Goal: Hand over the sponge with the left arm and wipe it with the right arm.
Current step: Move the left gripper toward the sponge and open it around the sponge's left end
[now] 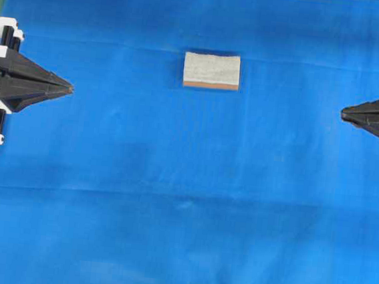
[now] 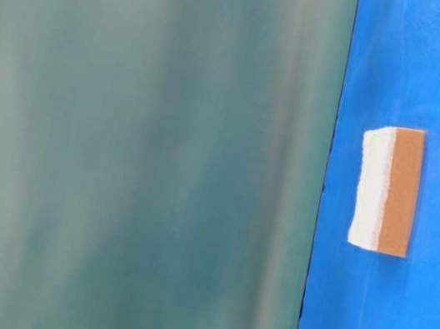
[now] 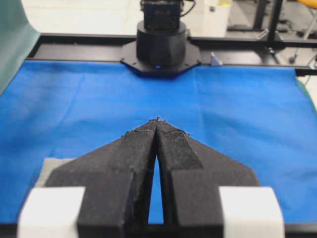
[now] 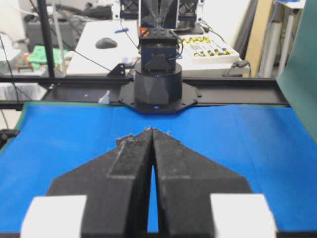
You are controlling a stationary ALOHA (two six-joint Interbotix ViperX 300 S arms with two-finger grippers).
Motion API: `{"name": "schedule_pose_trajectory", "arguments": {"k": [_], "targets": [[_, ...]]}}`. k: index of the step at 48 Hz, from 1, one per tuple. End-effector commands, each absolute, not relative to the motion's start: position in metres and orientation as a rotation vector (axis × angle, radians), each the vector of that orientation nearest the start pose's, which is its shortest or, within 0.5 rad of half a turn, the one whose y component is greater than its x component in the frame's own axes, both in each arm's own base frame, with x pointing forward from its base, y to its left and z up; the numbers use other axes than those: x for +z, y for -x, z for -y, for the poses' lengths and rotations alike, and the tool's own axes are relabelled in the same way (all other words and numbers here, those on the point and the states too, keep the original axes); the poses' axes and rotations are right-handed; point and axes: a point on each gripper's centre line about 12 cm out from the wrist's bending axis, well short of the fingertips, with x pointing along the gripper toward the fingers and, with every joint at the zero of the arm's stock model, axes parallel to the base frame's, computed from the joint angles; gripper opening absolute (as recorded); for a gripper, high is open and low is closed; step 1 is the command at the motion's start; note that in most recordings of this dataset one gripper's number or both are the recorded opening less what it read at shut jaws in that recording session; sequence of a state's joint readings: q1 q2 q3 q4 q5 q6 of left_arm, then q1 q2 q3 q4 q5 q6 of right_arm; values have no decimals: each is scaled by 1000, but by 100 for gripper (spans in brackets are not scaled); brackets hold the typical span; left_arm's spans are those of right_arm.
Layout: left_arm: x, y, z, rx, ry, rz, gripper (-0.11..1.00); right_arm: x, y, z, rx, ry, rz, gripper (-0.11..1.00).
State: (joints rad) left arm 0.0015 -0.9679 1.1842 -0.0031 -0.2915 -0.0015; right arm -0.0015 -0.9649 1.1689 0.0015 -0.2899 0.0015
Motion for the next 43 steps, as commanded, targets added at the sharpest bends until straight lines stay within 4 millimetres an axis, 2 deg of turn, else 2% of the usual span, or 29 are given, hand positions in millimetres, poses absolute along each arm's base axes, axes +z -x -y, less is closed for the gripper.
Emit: {"name": "schedule_pose_trajectory", "arguments": {"k": [1,13,32,37,43], "targets": [[299,-201,2,-9,31,92,0,302,-201,1,-5,-1,100,0],[295,-205,-2,10,11,77,0,303,-208,1,-5,-3,55,0],[281,-219,-36,168,-8,8,3,303,-210,1,-5,-7,51,0],[279,-224,-45,202,-8,7,25,304,-210,1,-5,-7,54,0],[271,-235,-60,254,-9,-21,64,305,-210,1,-5,-7,57,0]]}}
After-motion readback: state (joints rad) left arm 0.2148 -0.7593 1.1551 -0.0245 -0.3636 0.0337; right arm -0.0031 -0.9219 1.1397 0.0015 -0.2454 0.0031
